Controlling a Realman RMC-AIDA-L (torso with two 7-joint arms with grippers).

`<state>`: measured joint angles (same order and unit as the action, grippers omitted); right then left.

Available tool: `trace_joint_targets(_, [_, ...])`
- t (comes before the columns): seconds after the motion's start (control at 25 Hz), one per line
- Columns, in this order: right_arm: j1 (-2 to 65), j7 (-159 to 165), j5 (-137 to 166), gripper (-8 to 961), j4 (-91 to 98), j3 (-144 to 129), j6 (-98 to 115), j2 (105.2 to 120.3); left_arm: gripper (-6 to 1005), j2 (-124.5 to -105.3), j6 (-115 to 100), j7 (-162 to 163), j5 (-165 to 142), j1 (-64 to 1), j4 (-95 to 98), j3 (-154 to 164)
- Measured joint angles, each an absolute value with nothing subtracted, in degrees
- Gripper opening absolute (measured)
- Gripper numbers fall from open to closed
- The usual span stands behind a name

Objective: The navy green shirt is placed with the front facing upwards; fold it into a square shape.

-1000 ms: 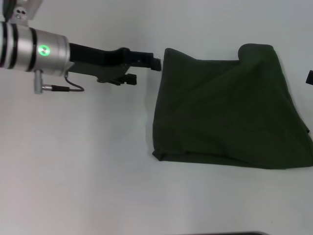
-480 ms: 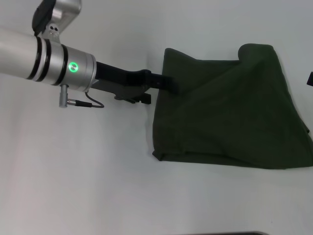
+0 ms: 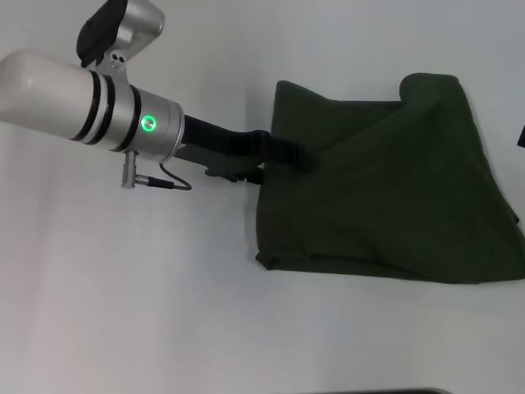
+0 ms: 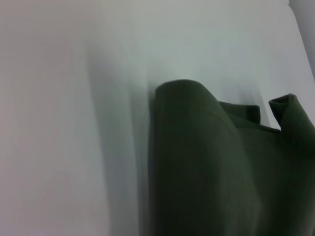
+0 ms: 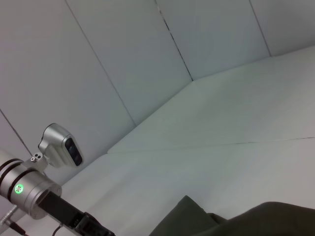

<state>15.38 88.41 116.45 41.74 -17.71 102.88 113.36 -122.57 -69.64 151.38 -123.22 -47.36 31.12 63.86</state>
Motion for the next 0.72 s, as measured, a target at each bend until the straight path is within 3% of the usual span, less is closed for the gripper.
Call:
trace_joint_targets(0.36, [14.9, 88.4, 116.5, 765, 41.7, -16.4, 103.2, 113.44, 816, -124.0, -69.8, 151.3, -123.1, -48.9, 30.9, 64.2])
trace_joint_targets(0.72, [14.6, 88.5, 116.3, 765, 41.7, -16.3, 103.9, 113.53, 758, -123.8, -70.3, 151.4, -123.0, -50.8, 29.7, 66.4])
